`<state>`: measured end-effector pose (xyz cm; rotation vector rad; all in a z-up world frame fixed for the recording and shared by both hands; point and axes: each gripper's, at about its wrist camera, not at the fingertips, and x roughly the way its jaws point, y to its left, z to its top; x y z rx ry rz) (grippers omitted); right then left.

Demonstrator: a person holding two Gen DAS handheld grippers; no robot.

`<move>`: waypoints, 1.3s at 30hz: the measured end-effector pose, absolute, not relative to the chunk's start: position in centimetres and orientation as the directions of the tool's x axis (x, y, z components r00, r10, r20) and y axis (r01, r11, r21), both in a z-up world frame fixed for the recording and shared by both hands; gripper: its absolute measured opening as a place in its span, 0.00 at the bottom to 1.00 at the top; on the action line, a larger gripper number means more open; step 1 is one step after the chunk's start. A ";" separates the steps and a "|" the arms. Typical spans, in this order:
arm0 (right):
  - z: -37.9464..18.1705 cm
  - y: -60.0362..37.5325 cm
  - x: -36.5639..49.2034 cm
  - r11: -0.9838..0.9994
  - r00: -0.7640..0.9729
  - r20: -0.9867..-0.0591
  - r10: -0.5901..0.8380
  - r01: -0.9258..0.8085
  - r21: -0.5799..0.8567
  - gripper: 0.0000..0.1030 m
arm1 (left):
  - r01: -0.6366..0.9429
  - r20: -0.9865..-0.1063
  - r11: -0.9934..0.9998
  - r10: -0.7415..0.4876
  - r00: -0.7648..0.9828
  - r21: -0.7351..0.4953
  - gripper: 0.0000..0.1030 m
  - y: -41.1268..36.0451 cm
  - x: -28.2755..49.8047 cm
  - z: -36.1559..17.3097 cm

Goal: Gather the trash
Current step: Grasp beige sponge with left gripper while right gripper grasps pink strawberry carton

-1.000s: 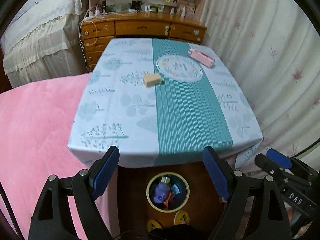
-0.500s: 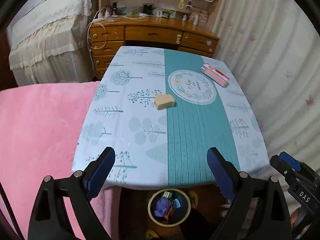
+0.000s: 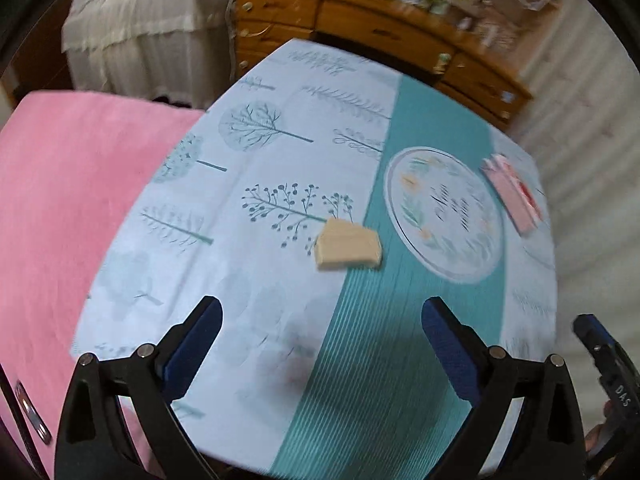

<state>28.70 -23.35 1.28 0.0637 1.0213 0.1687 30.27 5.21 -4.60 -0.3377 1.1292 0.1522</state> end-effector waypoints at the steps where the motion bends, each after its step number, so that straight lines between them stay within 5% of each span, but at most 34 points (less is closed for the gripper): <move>1: 0.8 -23.9 30.3 0.984 0.504 -0.847 0.172 -0.123 0.127 0.52 | -0.318 -0.912 0.930 -0.043 0.407 -0.186 0.96 5.0 31.7 -5.6; 19: -5.4 -29.0 47.3 0.968 0.450 -0.873 0.189 -0.236 0.088 0.76 | -0.486 -0.980 0.872 0.047 0.192 -0.053 0.96 3.0 40.7 -14.0; 33: -9.9 -27.9 51.6 0.946 0.339 -0.927 0.163 -0.320 0.049 0.76 | -0.508 -0.977 0.861 0.104 0.185 -0.005 0.92 3.2 41.4 -14.9; 39: -10.3 -26.8 51.0 0.928 0.329 -0.932 0.155 -0.371 0.023 0.67 | -0.493 -0.980 0.870 0.094 0.178 -0.006 0.92 3.1 41.1 -14.8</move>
